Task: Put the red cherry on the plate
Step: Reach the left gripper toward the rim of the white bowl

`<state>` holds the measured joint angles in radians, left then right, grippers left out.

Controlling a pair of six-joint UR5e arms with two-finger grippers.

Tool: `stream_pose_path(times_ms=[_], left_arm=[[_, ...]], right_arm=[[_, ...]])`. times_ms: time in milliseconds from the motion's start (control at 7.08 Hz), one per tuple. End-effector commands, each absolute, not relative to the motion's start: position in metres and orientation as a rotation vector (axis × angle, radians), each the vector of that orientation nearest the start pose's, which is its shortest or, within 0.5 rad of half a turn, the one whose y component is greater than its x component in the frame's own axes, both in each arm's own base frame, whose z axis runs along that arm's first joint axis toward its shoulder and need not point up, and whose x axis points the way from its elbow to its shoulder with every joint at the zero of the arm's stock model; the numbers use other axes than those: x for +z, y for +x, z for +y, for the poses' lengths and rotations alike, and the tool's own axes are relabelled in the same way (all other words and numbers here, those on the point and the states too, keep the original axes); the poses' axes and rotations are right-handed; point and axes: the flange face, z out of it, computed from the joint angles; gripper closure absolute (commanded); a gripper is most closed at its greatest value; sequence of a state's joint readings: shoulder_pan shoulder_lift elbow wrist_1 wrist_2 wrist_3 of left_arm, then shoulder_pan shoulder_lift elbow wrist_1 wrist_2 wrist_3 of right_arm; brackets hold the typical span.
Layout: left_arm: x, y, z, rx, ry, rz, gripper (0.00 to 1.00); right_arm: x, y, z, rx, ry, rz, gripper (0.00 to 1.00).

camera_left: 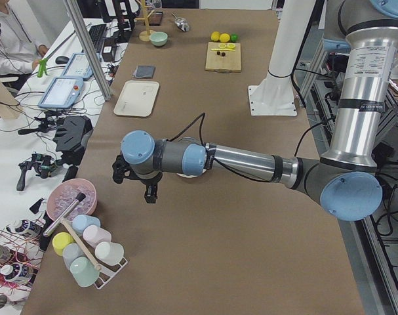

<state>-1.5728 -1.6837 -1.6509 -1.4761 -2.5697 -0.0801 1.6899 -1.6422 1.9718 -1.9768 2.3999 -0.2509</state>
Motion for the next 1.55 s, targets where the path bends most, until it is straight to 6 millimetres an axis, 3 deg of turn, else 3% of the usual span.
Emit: stream_pose_path(times_ms=[0,141,282,424,565,847,988,1129,1412], left_arm=[[0.543,-0.033,-0.535,-0.029,0.019,1.015,0.03],[0.531,0.011,-0.534,0.005,-0.029,1.048,0.03],[0.517,0.030,-0.534,0.032,-0.029,1.090,0.03],[0.510,0.064,-0.530,0.112,-0.024,1.117,0.03],[0.513,0.094,-0.526,0.166,-0.048,1.108,0.03],[0.546,0.142,-0.517,0.196,-0.035,1.069,0.03],[0.588,0.153,-0.523,0.186,-0.009,1.072,0.03],[0.598,0.169,-0.519,0.147,-0.013,1.097,0.03],[0.587,0.196,-0.509,0.112,-0.024,1.114,0.03]], right_arm=[[0.524,0.088,-0.440,-0.101,0.057,-0.820,0.00],[0.524,0.086,-0.440,-0.095,0.051,-0.821,0.00],[0.525,0.086,-0.438,-0.081,0.042,-0.829,0.00],[0.528,0.085,-0.435,-0.079,0.036,-0.834,0.00],[0.528,0.085,-0.434,-0.077,0.032,-0.836,0.00],[0.534,0.083,-0.428,-0.068,0.016,-0.861,0.00],[0.535,0.082,-0.424,-0.065,0.014,-0.875,0.00],[0.536,0.082,-0.422,-0.068,0.017,-0.876,0.00],[0.537,0.082,-0.422,-0.071,0.018,-0.875,0.00]])
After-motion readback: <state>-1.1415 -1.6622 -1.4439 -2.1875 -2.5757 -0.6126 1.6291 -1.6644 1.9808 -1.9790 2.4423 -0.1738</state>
